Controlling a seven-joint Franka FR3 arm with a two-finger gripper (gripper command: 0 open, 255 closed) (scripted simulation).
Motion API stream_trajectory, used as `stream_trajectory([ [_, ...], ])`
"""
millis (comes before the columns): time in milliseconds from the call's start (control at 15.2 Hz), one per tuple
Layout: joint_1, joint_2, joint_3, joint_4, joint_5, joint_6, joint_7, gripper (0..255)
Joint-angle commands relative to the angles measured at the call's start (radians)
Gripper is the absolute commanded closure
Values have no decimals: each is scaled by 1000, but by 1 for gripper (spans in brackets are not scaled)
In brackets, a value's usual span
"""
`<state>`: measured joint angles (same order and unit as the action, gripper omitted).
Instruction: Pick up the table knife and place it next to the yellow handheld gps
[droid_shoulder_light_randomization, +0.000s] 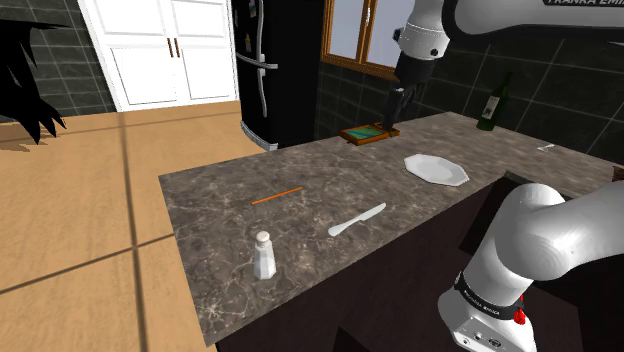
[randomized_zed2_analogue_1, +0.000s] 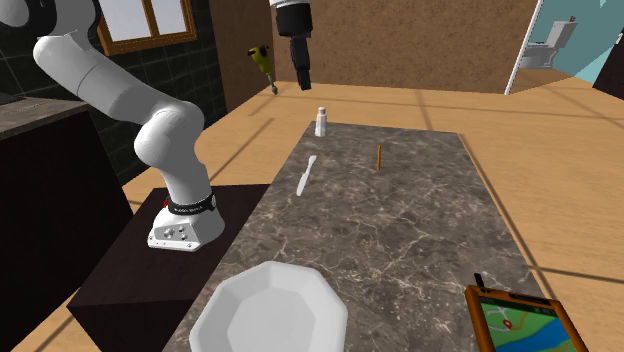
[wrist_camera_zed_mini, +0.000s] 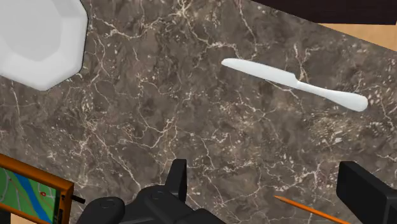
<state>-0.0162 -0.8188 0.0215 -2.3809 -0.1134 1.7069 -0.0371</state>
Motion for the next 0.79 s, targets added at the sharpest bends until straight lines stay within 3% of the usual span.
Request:
stream_trajectory([
  [0,0,0,0,0,0,0,0,0],
  [726,232,159,-146,-212,-41,249,-590,0],
])
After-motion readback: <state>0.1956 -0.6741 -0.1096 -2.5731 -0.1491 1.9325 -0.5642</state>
